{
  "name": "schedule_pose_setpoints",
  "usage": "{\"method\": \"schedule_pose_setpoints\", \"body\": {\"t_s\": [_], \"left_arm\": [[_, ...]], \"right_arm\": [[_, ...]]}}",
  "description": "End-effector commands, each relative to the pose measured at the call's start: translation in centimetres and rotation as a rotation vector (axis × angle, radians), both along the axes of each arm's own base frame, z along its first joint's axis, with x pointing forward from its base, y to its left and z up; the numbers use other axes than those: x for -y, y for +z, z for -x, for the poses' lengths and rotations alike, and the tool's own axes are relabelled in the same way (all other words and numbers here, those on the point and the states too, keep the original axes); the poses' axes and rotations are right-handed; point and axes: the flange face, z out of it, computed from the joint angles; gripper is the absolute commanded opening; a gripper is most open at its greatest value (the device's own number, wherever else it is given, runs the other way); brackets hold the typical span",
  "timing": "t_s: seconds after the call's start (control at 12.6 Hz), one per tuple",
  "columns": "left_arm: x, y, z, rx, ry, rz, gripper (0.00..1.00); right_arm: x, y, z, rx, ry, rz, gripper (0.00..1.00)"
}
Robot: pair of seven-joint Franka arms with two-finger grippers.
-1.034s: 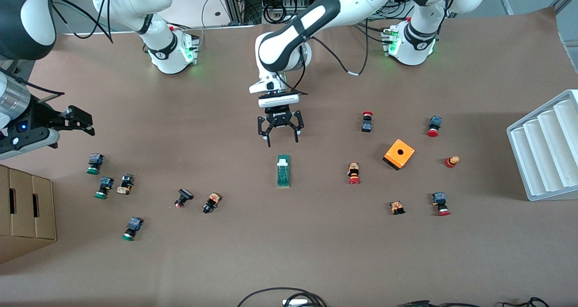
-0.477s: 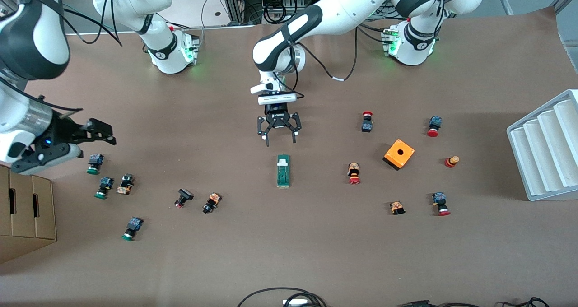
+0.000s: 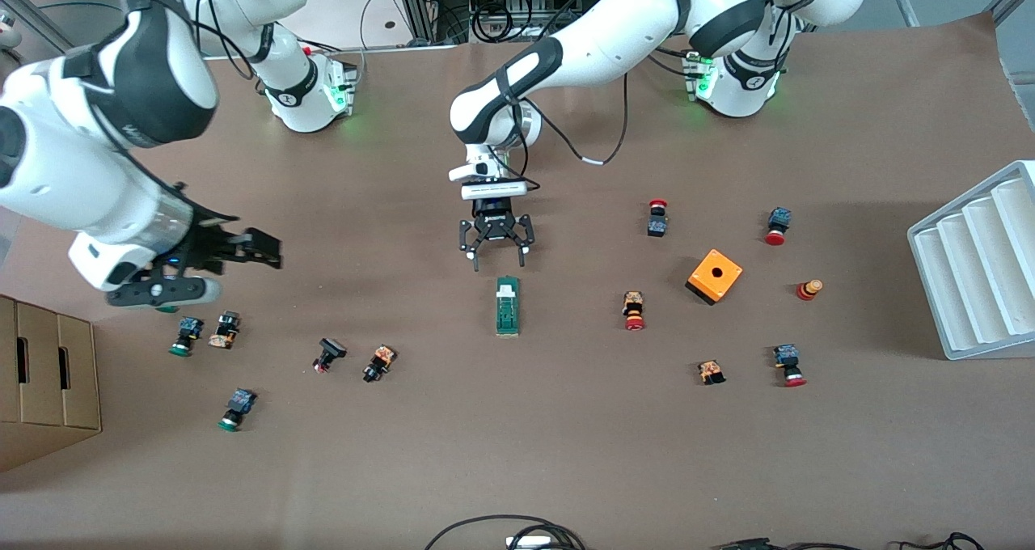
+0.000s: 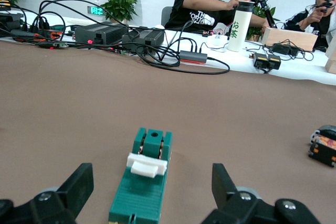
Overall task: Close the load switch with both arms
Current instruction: 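Lower the left gripper onto the switch while the right gripper reaches over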
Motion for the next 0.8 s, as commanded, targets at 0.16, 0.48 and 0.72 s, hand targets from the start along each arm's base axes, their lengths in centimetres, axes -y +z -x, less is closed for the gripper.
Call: {"method": "schedule_pose_setpoints", "body": {"t_s": [0.16,0.48,0.72], "left_arm": [[-0.2,-2.8,0.2,0.059,0.012,-0.035,1.00],[-0.9,-4.9,0.2,0.071,0.009,-0.067,1.00],[-0.9,-5.1,0.4,0.066,0.002,-0.075,1.00]], "right_arm": [[-8.7,-1.9,-2.0,-0.046,-0.236,0.000,1.00],[-15.9,-5.2,-1.9,-0.032,-0.421,-0.006,1.00],[-20.2,-7.4,-1.7,-0.021,-0.577,-0.033,1.00]]}}
